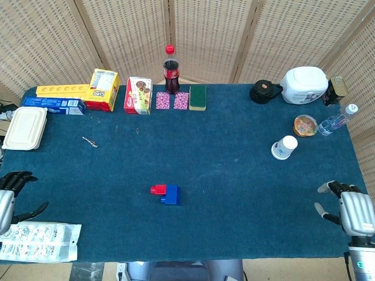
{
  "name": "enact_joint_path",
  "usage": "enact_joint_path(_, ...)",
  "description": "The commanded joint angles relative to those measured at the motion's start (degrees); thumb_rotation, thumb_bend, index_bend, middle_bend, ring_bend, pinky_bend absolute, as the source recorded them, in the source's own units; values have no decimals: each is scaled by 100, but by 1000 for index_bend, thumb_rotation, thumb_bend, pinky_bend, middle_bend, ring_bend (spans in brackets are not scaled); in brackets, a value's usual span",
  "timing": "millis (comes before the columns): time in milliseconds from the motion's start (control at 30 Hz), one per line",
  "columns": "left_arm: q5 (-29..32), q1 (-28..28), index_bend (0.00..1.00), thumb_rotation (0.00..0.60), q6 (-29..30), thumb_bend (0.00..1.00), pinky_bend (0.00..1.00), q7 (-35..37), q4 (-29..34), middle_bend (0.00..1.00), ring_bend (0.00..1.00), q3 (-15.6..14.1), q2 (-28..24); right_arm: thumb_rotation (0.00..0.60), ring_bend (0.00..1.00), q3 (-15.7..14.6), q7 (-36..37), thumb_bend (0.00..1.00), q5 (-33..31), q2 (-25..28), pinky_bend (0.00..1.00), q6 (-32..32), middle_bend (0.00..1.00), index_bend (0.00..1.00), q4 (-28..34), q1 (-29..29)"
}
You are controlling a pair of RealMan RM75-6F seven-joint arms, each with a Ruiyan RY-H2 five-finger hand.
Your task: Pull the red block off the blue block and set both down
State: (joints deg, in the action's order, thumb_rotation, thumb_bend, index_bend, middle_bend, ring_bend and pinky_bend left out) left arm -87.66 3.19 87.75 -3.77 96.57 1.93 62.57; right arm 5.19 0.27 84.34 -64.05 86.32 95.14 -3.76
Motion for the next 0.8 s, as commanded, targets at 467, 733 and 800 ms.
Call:
enact_joint_path(467,-36,23,355,422,-25,202,287,4,-17,309,233,-20,4,600,494,-48,91,278,63,12,406,76,471,469,-44,75)
enact_joint_path(733,-50,7,355,419,11,203,287,35,-39,309,233,-22,-24,600,494,-56,90,278,111,-3,405,-26,471,469,-34,9)
enact_joint_path(800,-51,11,355,420,19,202,287,21,-33,309,233,-13,-34,600,493,-60,117,278,140,-9,405,-90,471,469,-35,-35)
